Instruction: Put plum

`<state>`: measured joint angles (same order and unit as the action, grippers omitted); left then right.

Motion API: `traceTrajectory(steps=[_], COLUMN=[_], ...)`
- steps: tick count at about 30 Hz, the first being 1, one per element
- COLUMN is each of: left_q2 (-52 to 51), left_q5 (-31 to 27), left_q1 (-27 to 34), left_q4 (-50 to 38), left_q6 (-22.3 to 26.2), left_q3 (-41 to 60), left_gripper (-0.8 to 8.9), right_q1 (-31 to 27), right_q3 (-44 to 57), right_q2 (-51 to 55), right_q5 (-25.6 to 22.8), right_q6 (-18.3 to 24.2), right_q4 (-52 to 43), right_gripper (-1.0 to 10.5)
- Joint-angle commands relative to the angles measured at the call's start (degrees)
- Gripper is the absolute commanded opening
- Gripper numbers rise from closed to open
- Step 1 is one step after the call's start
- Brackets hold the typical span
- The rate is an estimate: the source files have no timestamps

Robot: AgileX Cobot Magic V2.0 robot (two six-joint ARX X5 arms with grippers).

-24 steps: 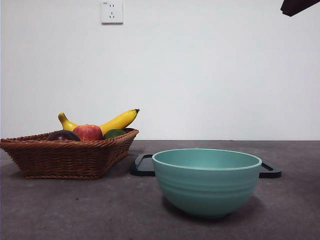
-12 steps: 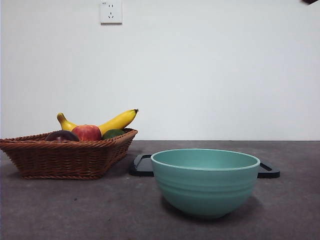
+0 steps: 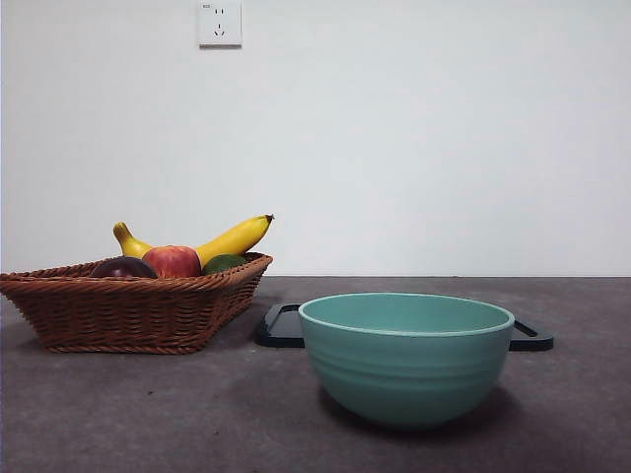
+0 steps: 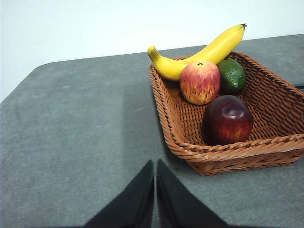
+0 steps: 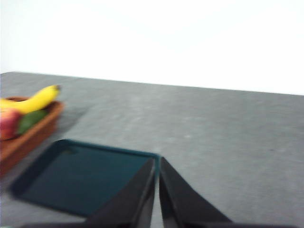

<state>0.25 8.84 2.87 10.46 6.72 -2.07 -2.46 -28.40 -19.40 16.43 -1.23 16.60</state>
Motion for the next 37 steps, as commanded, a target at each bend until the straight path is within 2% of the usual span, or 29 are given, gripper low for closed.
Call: traceTrajectory(steps=[1,6,11,21,28,34,37], left_q2=[-0.07,-0.07,-0.07,-0.07,-0.07,-0.07,-0.07], left_q5=[-0.15,-0.15,-0.15,-0.15,-0.15,-0.15,-0.15], left_q1=[0.17,0.15,0.15,0.17,0.15,0.15,0.15], left_q4=[0.52,0.52,0.52,0.52,0.52,0.52,0.52], left_q6=[-0.20,-0.20,-0.20,-0.20,-0.20,-0.20,-0.20], left_q3=[1.16,1.16,1.16,1.16,1.16,1.16,1.16], left_gripper=[0.07,0.07,0.07,0.07,0.07,0.07,0.07], right_q1=[-0.61,-1.11,-1.11,-0.79,0.57,2.10,2.45], right_q3=[5.97,16.04,22.01,27.65,27.80,27.80,27.80], right_q2=[3.54,9.77,14.62,19.21,19.21,19.21,19.21], right_q5=[-0.20,-0.42,-2.93,-6.71,-10.56,-11.15,-11.45], right_q6=[0.61,0.61,0.59,0.46,0.48,0.50,0.39], right_q4=[-6.10,-14.53,-16.70,-16.57,-12.15,-6.51,-6.64], right_gripper=[0.1,0.1,0.1,0.1,0.1,0.1,0.1])
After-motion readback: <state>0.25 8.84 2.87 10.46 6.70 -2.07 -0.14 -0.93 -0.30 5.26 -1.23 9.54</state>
